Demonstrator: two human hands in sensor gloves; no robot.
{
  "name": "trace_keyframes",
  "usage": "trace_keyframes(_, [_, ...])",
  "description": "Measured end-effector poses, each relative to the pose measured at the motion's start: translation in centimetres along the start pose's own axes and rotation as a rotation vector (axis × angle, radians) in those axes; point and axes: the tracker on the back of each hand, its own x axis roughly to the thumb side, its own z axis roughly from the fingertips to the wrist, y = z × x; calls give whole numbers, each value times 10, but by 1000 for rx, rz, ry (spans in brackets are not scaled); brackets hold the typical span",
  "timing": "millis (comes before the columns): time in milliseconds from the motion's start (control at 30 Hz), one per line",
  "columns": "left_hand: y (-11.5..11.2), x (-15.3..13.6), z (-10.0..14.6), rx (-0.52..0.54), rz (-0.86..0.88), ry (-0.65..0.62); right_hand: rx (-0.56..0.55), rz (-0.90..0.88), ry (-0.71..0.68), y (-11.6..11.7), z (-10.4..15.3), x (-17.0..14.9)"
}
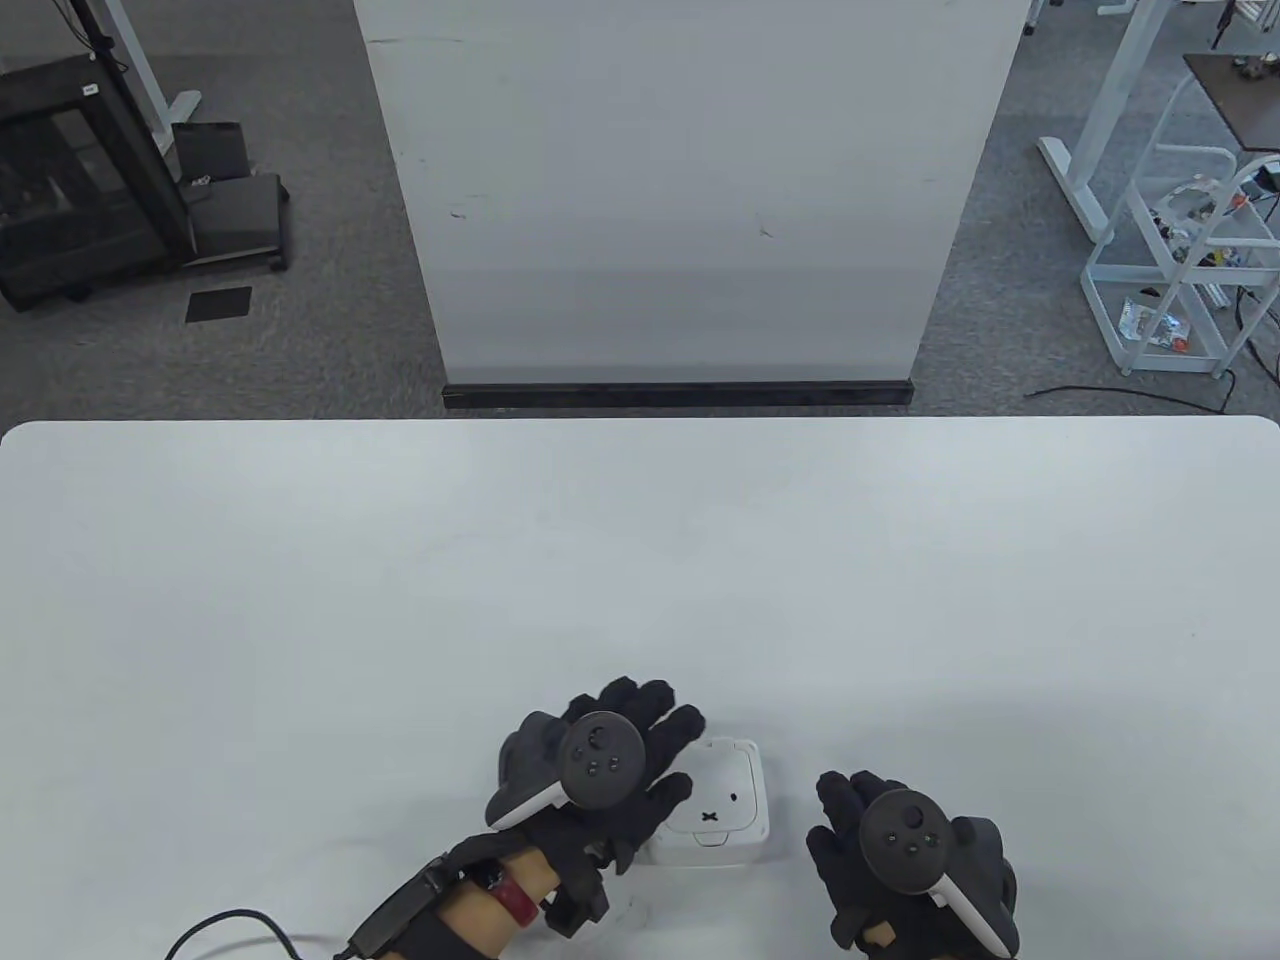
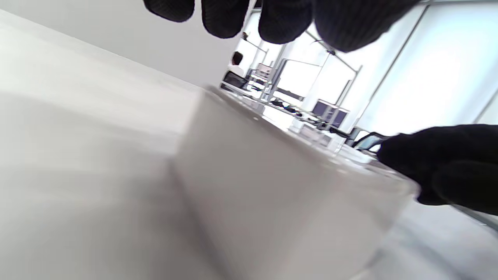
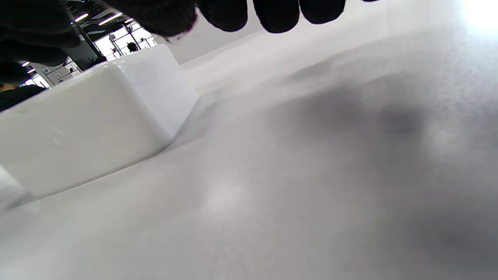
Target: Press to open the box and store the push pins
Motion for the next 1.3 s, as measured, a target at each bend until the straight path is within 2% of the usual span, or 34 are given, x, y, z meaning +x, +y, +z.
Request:
trace_keyframes(333, [42,-88,88,205,-172,317,-72,51,6,-1,-4,1])
trace_keyframes(500, [44,-116,113,204,-254,446,-126,144,12,-2,-10,2])
trace_keyframes(633, [38,-134,131,270,-295,493,-134,151,21,-2,-13,1])
trace_keyframes(733, [36,-140,132,230,-285,513,-140,159,35,-1,-14,-1])
trace_keyframes(1300, [37,-151,131,237,-263,529,-154,215,19,8,-8,5])
